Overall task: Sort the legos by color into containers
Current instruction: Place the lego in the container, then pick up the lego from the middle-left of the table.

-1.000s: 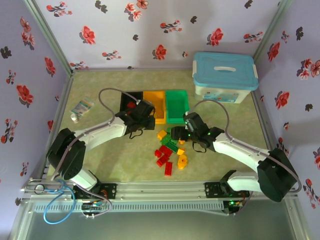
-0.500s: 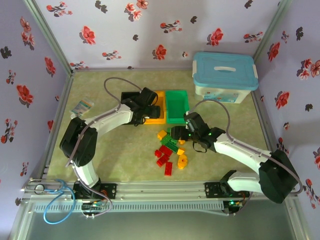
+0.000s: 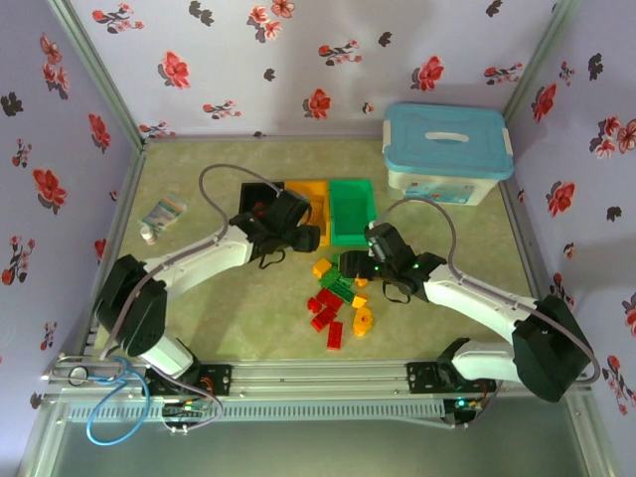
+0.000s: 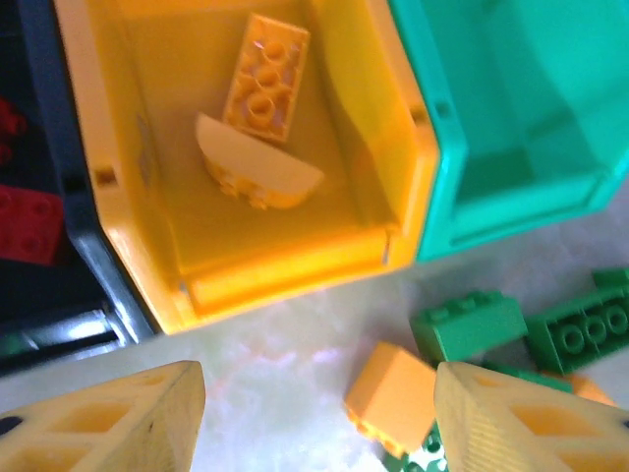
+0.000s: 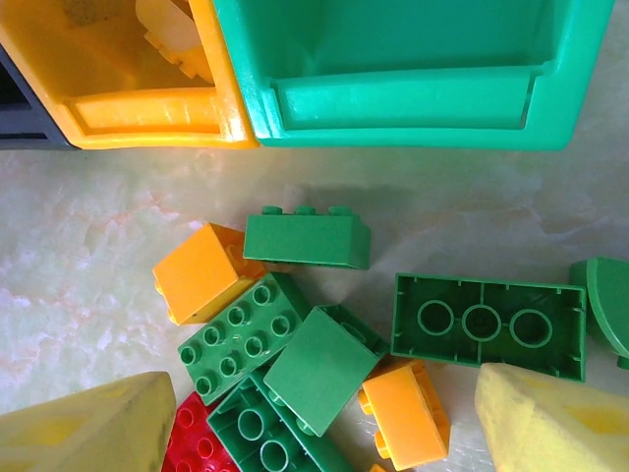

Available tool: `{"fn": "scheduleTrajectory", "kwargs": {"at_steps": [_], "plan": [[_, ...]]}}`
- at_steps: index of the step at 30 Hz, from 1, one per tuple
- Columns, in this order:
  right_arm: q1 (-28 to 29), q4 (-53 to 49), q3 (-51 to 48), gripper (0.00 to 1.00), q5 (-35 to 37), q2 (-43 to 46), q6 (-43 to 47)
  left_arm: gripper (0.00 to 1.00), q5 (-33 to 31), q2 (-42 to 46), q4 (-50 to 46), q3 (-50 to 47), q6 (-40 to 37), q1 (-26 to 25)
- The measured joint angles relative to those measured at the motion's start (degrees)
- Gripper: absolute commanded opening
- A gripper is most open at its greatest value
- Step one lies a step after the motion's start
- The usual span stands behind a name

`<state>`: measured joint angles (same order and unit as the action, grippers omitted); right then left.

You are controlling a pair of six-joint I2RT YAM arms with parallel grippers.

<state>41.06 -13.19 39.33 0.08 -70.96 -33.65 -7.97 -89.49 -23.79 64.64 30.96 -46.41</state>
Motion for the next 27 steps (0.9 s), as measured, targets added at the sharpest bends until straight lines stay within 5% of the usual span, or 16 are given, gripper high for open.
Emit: {"fn": "scheduleTrajectory", "kwargs": {"at_steps": [15,27], "plan": [[0.3,0.0,0.4,0.81,0.0,-0.1,0.0,0.63,-0.8,10.4,1.0,-17.1,3.5,-15.8],[0.9,0.0,0.4,0.81,0.0,0.0,-0.5,0.62,-1.0,7.2,2.7,-18.3,4.7,-17.7]]}}
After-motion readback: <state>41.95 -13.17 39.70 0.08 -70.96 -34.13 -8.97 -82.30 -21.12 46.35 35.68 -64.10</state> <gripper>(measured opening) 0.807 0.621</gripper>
